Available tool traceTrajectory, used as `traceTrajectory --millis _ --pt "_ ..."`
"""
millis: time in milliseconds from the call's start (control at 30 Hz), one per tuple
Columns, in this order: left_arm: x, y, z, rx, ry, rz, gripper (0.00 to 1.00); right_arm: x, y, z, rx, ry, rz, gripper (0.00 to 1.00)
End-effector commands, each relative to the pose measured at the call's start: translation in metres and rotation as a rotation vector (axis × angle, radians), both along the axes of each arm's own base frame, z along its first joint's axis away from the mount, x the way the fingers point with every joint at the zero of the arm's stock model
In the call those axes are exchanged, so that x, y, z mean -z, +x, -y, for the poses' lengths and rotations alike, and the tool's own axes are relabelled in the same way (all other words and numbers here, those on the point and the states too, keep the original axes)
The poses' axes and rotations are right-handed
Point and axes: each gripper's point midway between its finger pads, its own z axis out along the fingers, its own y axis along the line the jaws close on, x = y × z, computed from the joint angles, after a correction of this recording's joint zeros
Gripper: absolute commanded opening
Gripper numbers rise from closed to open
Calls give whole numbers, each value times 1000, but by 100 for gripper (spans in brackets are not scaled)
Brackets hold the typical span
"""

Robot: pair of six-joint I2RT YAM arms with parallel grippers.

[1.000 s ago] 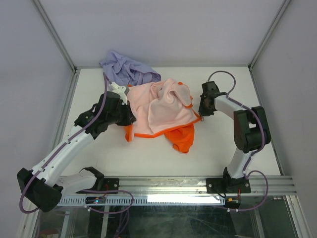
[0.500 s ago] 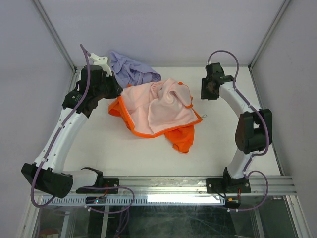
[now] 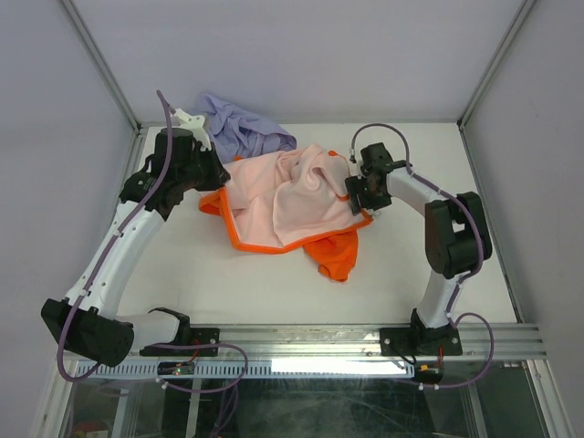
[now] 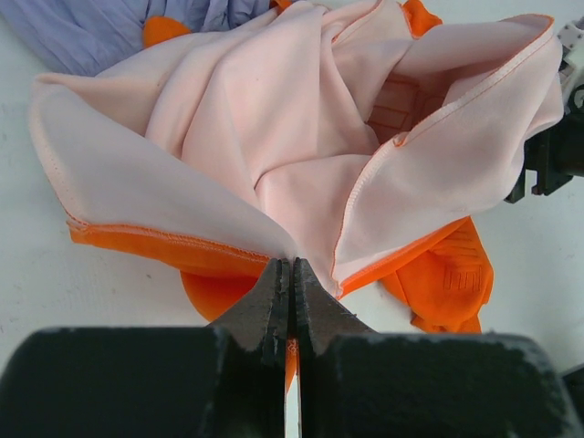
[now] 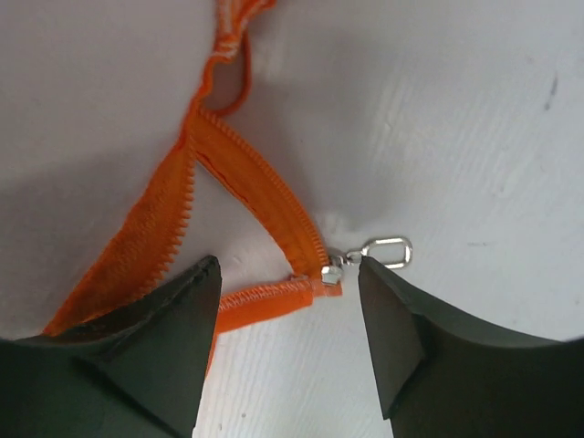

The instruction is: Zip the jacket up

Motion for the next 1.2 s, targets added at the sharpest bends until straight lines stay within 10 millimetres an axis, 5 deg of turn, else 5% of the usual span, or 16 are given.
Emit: traceTrajectory --millis 0,233,433,500,600,733,933,1100,1167 --pt "-22 -4 4 32 -26 85 0 3 27 -15 -98 -16 105 66" --pt "-15 -4 -5 -3 12 76 0 34 18 -16 -100 -19 0 60" --pt "-17 5 -14 -47 29 82 0 47 -1 8 -21 -127 -73 11" --pt "-18 8 -14 -51 26 85 0 41 -2 16 14 -140 -58 0" --pt "-20 15 -15 -56 27 92 0 19 3 29 87 -121 -21 0" --pt "-43 37 -35 -110 42 139 0 -51 36 56 171 -153 105 0" --pt "-131 96 -89 -244 45 293 0 -196 92 112 319 -252 342 0" --pt "-241 125 -127 -339 27 528 0 -353 121 139 476 -153 751 0" --pt "-281 120 -128 -329 17 642 0 -394 120 133 473 -85 880 0"
